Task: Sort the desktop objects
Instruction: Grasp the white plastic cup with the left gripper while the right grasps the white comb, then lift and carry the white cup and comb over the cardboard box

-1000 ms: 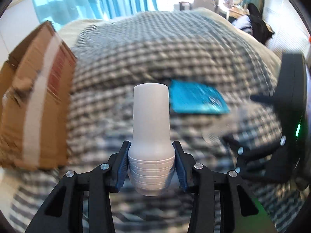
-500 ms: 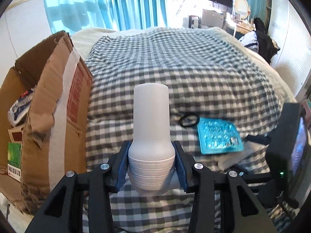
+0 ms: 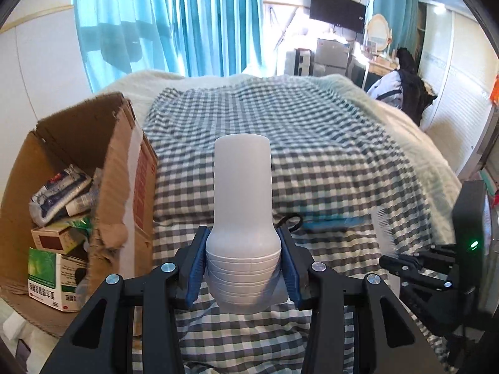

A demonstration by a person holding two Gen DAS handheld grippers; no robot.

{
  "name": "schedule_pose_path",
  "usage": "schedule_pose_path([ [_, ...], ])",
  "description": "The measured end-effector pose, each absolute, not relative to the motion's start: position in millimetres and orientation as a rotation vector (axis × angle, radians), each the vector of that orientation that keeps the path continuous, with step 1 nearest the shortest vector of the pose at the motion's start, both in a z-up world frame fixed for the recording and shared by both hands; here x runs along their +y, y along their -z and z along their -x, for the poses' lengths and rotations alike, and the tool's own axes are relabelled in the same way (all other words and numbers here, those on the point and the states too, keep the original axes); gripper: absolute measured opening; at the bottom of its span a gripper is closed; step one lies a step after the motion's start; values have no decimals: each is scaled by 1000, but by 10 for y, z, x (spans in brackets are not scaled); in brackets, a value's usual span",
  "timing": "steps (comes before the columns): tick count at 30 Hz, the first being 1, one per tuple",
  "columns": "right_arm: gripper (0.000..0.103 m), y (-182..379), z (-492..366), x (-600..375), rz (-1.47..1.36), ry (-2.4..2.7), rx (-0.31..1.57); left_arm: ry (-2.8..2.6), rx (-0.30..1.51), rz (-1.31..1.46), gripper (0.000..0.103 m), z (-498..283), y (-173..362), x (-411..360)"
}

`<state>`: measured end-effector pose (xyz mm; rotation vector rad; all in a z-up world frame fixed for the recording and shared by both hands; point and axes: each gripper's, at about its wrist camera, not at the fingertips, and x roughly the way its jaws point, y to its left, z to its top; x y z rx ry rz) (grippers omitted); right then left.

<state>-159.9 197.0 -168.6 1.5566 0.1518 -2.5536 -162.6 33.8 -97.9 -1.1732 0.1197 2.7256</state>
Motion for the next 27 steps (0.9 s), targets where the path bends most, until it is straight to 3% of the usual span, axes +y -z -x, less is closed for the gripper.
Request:
schedule_pose_path([
  [11, 3, 876, 1044, 1679, -1290, 2649, -257, -2723, 147, 1004, 44, 1270, 497, 226],
  [27, 3, -462, 604, 1052, -876, 2904, -230, -2754, 133, 764, 44, 942, -172, -231],
])
